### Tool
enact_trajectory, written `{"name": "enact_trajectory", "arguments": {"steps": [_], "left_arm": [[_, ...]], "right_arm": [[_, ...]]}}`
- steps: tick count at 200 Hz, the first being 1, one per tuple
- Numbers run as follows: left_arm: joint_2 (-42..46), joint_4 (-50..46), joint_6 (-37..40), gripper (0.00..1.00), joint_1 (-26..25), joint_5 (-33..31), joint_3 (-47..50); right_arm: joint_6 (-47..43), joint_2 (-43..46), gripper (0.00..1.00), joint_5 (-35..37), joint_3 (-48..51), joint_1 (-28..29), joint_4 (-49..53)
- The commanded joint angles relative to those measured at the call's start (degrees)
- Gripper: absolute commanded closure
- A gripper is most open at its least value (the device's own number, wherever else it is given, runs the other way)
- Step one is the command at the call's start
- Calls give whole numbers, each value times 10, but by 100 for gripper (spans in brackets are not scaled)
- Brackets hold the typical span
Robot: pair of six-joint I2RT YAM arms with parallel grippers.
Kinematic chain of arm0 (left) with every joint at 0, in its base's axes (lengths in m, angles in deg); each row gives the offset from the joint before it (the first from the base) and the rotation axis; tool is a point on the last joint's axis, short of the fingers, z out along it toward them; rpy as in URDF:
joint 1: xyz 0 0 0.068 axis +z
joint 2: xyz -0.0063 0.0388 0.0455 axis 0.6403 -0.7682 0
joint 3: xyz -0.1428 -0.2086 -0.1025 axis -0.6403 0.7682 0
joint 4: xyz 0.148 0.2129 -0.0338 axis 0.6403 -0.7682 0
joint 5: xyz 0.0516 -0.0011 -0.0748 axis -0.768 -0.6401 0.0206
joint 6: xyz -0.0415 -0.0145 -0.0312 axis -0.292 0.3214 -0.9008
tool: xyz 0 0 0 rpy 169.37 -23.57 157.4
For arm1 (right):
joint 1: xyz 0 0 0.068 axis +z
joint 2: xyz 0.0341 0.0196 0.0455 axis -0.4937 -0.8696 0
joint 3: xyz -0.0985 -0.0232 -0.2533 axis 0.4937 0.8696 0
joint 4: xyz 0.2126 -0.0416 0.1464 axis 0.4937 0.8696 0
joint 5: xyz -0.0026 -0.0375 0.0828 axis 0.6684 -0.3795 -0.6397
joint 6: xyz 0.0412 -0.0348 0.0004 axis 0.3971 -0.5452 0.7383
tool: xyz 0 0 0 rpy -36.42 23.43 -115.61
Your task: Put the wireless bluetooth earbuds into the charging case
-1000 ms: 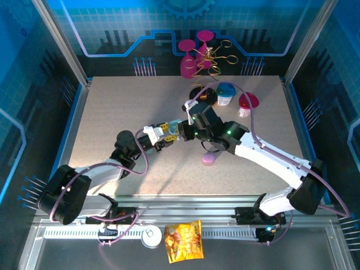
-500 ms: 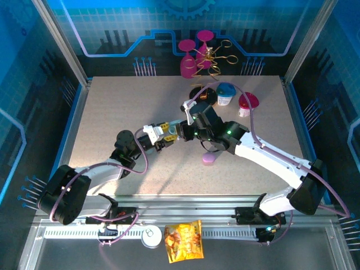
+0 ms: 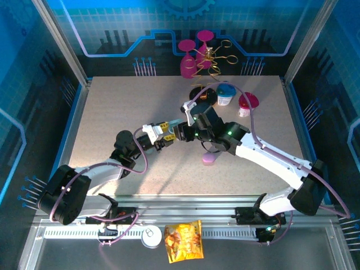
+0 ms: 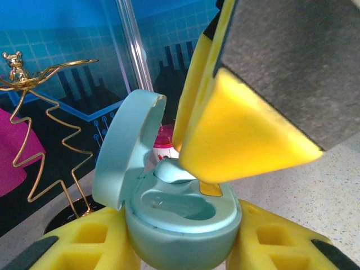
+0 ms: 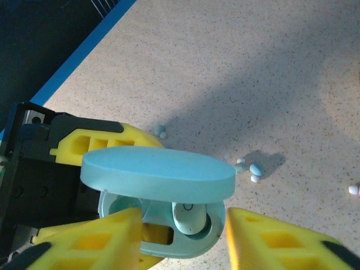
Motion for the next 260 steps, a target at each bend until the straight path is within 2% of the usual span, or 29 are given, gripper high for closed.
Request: {"name": "enact_trajectory", "arguments": {"steps": [1, 25, 61, 93, 139, 196, 260], "left_arm": [[5, 33, -15, 83, 2, 14, -10], [-2, 57, -29, 83, 8, 16, -4], [-15, 127, -77, 83, 34, 27, 18], [-12, 171, -113, 84, 52, 37, 35], [23, 138, -105, 83, 54, 38, 43], [79, 53, -66, 83, 53, 35, 44], [104, 24, -58, 83, 52, 33, 43]], "right_arm": [[-2, 39, 52, 7, 19, -9, -35], [-2, 75, 47, 16, 56, -13, -76], [29, 124, 46, 19, 126, -44, -133], [69, 114, 46, -35, 171, -103, -157], [65, -27, 47, -53, 153, -122, -161], [27, -236, 57, -68, 32, -121, -127], [-46, -386, 59, -199, -107, -142, -65]]}}
